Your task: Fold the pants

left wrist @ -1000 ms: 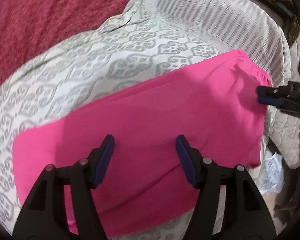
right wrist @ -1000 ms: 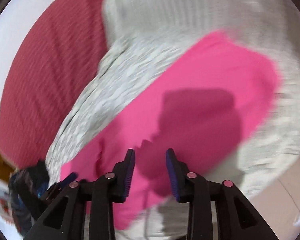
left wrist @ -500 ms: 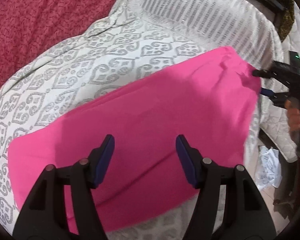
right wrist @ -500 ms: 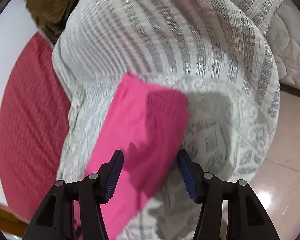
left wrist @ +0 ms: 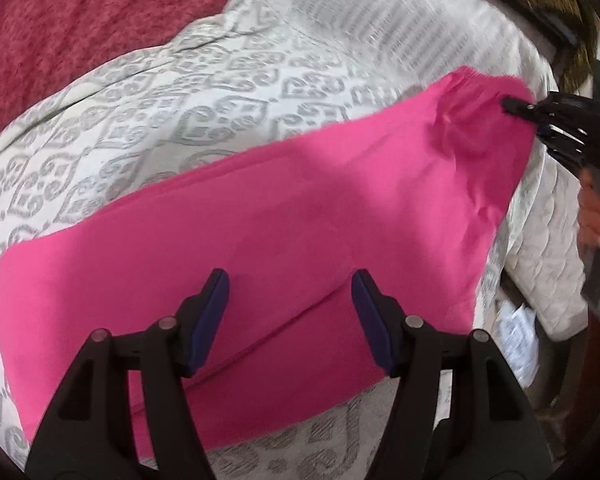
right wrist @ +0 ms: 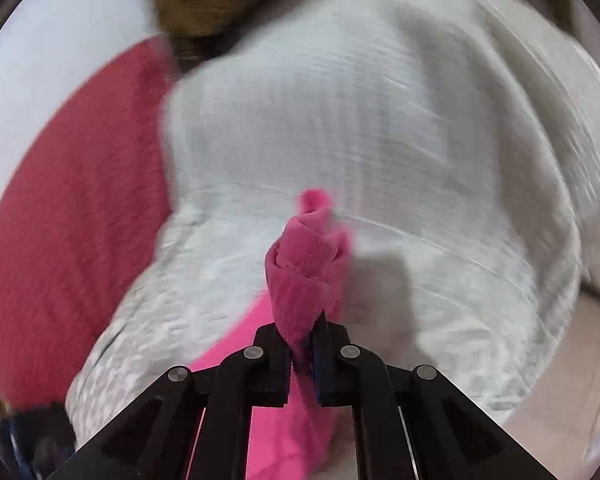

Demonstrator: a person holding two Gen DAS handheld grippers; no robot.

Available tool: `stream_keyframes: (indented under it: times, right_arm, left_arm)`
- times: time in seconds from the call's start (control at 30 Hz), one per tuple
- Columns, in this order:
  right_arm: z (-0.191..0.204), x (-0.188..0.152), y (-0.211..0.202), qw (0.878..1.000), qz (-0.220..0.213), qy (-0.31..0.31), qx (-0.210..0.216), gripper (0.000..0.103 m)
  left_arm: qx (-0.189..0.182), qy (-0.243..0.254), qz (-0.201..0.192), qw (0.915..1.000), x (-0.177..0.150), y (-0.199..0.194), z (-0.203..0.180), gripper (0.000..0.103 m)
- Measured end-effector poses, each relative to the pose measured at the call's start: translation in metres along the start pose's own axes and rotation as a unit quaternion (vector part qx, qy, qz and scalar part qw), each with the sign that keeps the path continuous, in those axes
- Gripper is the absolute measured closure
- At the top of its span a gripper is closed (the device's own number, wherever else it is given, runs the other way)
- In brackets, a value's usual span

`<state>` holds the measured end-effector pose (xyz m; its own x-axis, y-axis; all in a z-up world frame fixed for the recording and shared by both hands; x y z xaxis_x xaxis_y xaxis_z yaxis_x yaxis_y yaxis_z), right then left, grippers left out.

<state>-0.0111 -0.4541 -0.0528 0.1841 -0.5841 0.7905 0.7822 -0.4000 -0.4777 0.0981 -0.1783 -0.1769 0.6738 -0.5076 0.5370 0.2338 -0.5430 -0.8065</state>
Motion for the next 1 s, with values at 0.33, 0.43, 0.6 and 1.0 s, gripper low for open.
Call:
stream_keyframes:
  times: [0.33,0.43,0.6,1.0]
  right_arm:
    - [0.253,-0.128,-0.008,0.930,0.045,-0.332,0.154,0.096]
    - [0.272,-0.193,0.015,0.910,0.122,-0.361,0.167,0.096]
    - [0.257,-0.233,0.028,0.904,0.176,-0.359,0.151,0.096]
    - [0.254,-0.238,0.018,0.898,0.169,-0.381,0.140,0.095]
  left_arm:
    - [-0.010,-0.156,-0.039,0.9869,-0.027,-0.063,0.122,0.038]
    - [-0.034,-0.190,-0.040,0.9803,-0.041,-0.071,0.146,0.038]
    - [-0.090,-0.226,-0.028,0.9696,-0.047,-0.070,0.155,0.038]
    - [-0.204,-0.205,0.028,0.9570,-0.019,-0.042,0.084,0.027]
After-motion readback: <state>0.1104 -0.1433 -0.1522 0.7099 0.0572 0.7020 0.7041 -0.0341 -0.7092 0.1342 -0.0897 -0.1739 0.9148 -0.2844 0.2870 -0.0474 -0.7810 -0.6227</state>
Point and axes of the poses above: each gripper's, at about its wrist camera, not at the fingertips, and y roughly the way its jaws point, z to its left, x to its top, the point moved 9 cm from there along y, roughly the way its jaws point, and after that the axes turned 4 degrees about -y, right-handed, at the moved point
